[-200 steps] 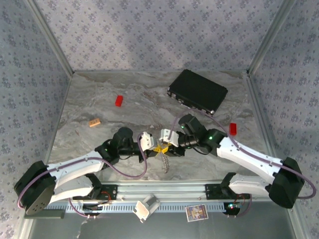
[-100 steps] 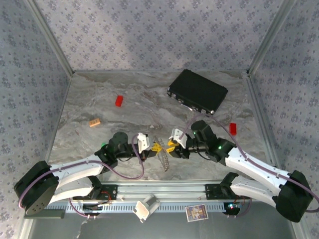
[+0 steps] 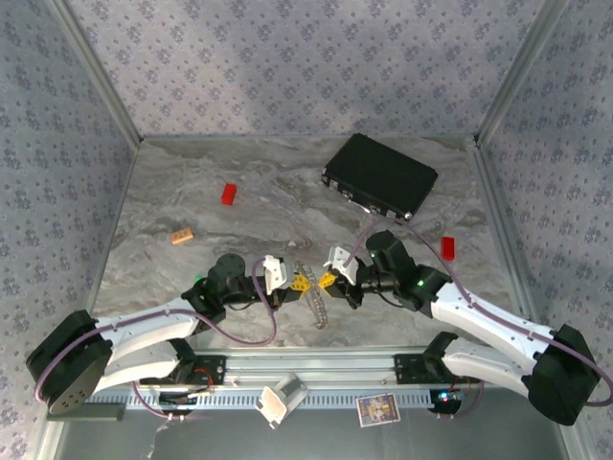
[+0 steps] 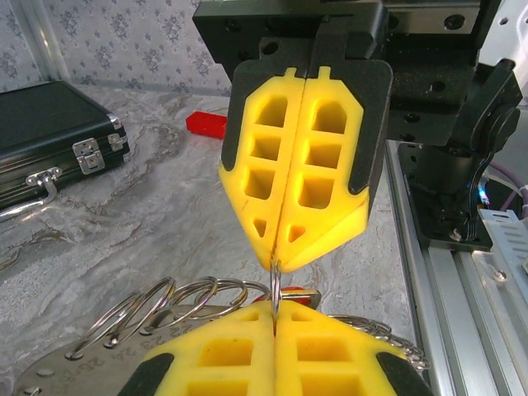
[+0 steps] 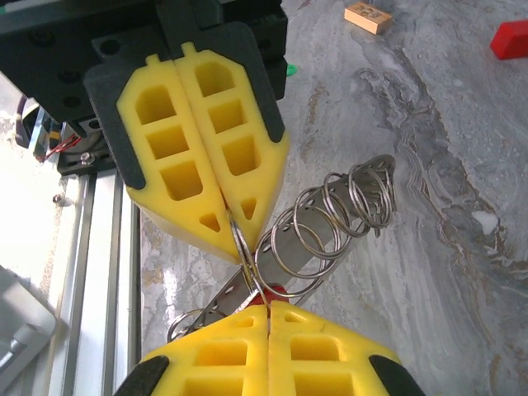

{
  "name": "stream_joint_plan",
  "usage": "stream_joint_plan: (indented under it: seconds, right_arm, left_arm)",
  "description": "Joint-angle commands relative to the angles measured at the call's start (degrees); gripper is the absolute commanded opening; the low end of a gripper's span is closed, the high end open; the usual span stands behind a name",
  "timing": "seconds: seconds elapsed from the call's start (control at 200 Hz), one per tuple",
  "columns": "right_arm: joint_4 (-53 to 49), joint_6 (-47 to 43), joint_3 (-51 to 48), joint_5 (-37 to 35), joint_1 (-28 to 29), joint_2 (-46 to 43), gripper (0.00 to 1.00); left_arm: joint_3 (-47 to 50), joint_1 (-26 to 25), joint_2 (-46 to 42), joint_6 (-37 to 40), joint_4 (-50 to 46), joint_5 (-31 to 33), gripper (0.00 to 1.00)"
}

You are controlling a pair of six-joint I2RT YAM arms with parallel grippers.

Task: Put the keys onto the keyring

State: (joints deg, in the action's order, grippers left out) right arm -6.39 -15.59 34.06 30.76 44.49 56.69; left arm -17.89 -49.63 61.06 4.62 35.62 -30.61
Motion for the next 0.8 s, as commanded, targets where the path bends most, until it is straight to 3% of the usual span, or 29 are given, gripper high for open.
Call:
stream_joint_plan:
  seconds: [0.0,0.24,0.38,0.47,0.495,0.795]
  right_arm:
    - [0.46,0.13,0.21,0.45,-0.02,0.32,0.0]
    - [-3.47,-1.02,2.09,-0.67,0.81,6.07,0.0]
    - [-2.29,-0.47,2.07,-1.02,0.83,4.78,0.0]
    - [-1.4,-0.14,1.3,-1.86,0.48,1.94,0.26]
    - [-1.3,-0.14,0.96,-1.98,0.47,1.14,0.29]
    - [-0.81,-0.48,1.42,-0.22,2.09,-0.48,0.28]
  left_arm:
    - [-0.52,-0.29,-1.81,0.19,2.14,-0.59,0.0]
    - [-1.41,-0.29,-2.76,1.06,1.9,-1.48,0.0]
    - [-2.13,-0.28,-2.81,2.43,-0.65,-1.84,0.0]
    - [-2.0,-0.27,-2.4,2.64,-1.02,-1.82,0.0]
    - [-1.97,-0.29,-2.27,2.63,-1.03,-1.87,0.0]
    - [-1.98,-0.37,-0.33,0.96,2.22,-2.95,0.0]
